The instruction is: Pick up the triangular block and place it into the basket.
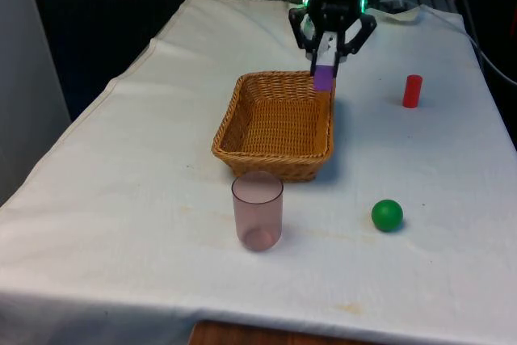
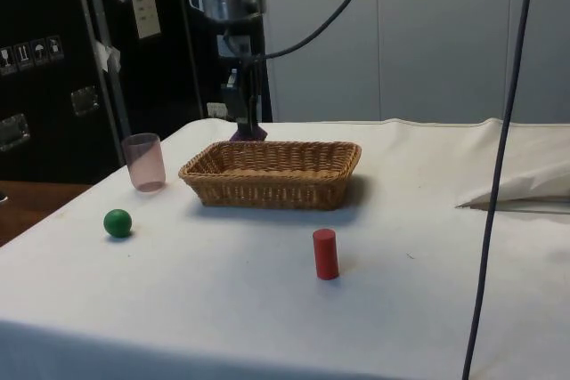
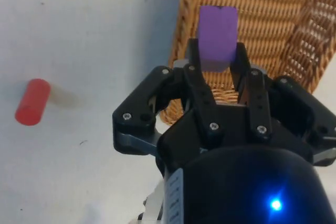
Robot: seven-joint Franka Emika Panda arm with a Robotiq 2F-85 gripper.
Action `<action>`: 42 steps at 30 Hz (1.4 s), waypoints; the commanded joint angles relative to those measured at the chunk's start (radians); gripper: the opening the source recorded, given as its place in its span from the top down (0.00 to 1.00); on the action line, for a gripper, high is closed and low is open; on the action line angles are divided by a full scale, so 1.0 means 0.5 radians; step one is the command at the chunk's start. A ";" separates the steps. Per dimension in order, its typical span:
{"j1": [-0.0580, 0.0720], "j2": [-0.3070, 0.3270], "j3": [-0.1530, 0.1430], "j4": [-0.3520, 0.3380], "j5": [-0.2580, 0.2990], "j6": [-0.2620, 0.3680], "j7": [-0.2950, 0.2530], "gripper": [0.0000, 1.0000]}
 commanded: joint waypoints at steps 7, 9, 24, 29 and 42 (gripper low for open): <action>-0.008 0.024 -0.092 -0.024 0.000 0.042 -0.086 0.67; -0.024 0.038 -0.106 -0.044 0.020 0.094 -0.128 0.67; -0.030 0.236 -0.220 -0.066 0.002 0.360 -0.168 0.67; -0.048 0.356 -0.210 -0.062 0.030 0.484 -0.184 0.67; -0.028 0.420 -0.214 -0.052 0.018 0.524 -0.148 0.59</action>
